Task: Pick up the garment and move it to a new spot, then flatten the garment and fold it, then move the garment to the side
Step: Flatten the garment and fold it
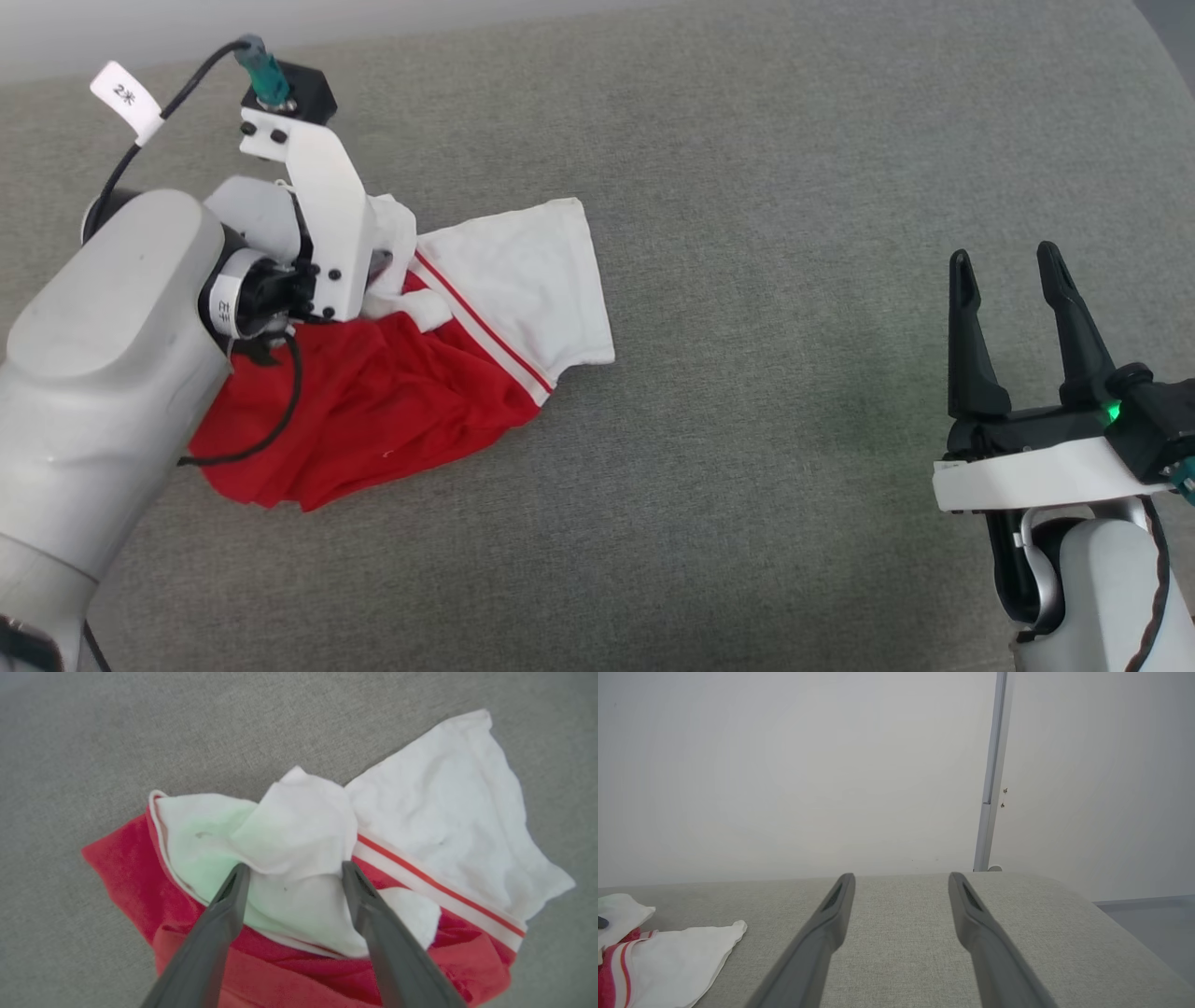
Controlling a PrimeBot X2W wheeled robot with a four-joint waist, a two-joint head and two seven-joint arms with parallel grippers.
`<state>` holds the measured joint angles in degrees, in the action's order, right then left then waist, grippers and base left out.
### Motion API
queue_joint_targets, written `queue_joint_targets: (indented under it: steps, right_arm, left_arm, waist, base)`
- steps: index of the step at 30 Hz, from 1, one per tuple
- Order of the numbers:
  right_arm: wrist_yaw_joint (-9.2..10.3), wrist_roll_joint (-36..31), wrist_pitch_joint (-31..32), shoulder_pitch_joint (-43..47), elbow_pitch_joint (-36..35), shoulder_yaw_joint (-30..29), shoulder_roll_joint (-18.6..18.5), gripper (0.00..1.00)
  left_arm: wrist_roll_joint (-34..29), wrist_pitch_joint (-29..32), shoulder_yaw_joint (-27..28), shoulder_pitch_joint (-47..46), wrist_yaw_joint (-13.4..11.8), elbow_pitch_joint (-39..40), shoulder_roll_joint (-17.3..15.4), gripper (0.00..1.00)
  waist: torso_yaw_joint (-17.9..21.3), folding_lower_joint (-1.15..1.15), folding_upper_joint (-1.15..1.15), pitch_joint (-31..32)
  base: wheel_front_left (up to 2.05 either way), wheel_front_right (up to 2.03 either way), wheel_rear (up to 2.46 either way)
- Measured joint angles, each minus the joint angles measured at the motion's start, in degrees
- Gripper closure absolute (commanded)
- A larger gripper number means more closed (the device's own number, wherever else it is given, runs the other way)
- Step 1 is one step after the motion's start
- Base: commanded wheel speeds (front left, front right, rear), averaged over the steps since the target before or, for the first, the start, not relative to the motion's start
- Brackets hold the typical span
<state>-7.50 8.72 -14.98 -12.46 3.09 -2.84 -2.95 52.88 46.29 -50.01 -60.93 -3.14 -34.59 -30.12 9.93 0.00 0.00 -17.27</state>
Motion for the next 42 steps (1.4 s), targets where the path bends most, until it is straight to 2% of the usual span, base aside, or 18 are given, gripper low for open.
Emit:
queue_joint_targets:
  steps: [7, 8, 9, 11, 19, 27, 32, 37, 38, 40, 42]
  right_arm:
    - [0.01, 0.48, 0.0, -0.64, 0.05, 0.41, 0.01, 0.0]
    - [0.01, 0.57, 0.0, -0.75, 0.05, 0.36, 0.01, 0.0]
    - [0.01, 0.63, 0.0, -0.79, 0.05, 0.29, 0.0, 0.0]
    - [0.0, 0.71, 0.0, -0.79, 0.05, 0.25, 0.01, 0.0]
    - [0.01, 0.81, 0.0, -0.78, 0.08, -0.27, 0.01, 0.0]
    - [0.01, 0.6, 0.0, -0.3, 0.1, -1.02, 0.01, 0.0]
    - [0.01, 0.02, 0.0, 0.2, 0.08, -1.64, 0.01, 0.0]
    - [0.01, -0.53, 0.0, 0.53, -0.04, -2.15, 0.01, 0.0]
    - [0.01, -0.65, 0.0, 0.7, -0.19, -2.32, 0.01, 0.0]
    - [0.01, -0.79, 0.0, 0.8, -0.23, -2.33, 0.01, 0.0]
    - [0.01, -0.89, 0.0, 0.86, -0.32, -2.48, 0.0, 0.0]
  left_arm:
    - [-2.01, -3.45, -0.77, -2.43, 1.97, -4.09, 1.19, 0.0]
    - [-1.99, -3.55, -0.75, -2.6, 2.19, -4.7, 1.42, 0.05]
    - [-1.99, -3.55, -0.8, -2.75, 2.63, -5.22, 1.65, 0.32]
    - [-2.0, -3.72, -1.03, -3.24, 3.01, -6.12, 2.08, 1.0]
    - [-2.29, -4.2, -1.16, -4.81, 3.66, -8.55, 2.79, 1.0]
    - [0.88, -5.71, 1.8, -4.93, 3.65, -3.87, 1.65, 1.0]
    - [3.33, -6.38, 4.32, -1.72, 2.07, 2.8, -2.46, 1.0]
    - [6.12, -7.76, 7.79, 3.54, -0.92, 11.01, -7.46, 1.0]
    - [7.82, -8.84, 9.49, 6.12, -2.16, 14.15, -9.58, 1.0]
    - [9.12, -10.35, 11.43, 8.82, -3.35, 17.17, -11.54, 1.0]
    - [10.38, -11.18, 12.52, 11.76, -4.45, 19.75, -13.57, 0.94]
  waist:
    - [1.31, 0.0, 0.0, -1.23]
    - [1.47, 0.0, 0.0, -1.38]
    - [1.59, 0.0, 0.0, -1.51]
    - [1.78, 0.0, 0.0, -1.71]
    - [1.64, 0.0, 0.0, -1.89]
    - [0.29, 0.0, 0.0, -0.96]
    - [-0.86, 0.0, 0.0, -0.31]
    - [-2.27, 0.0, 0.0, 0.44]
    - [-2.8, 0.0, 0.0, 0.71]
    - [-3.33, 0.0, 0.0, 0.9]
    - [-3.79, 0.0, 0.0, 1.02]
  base:
    - [0.0, 0.0, 0.0]
    - [0.0, 0.0, 0.0]
    - [0.0, 0.0, 0.0]
    - [0.0, 0.0, 0.0]
    - [0.0, 0.0, 0.0]
    - [0.0, 0.0, 0.0]
    - [0.0, 0.0, 0.0]
    - [0.0, 0.0, 0.0]
    - [0.0, 0.0, 0.0]
    - [0.0, 0.0, 0.0]
    - [0.0, 0.0, 0.0]
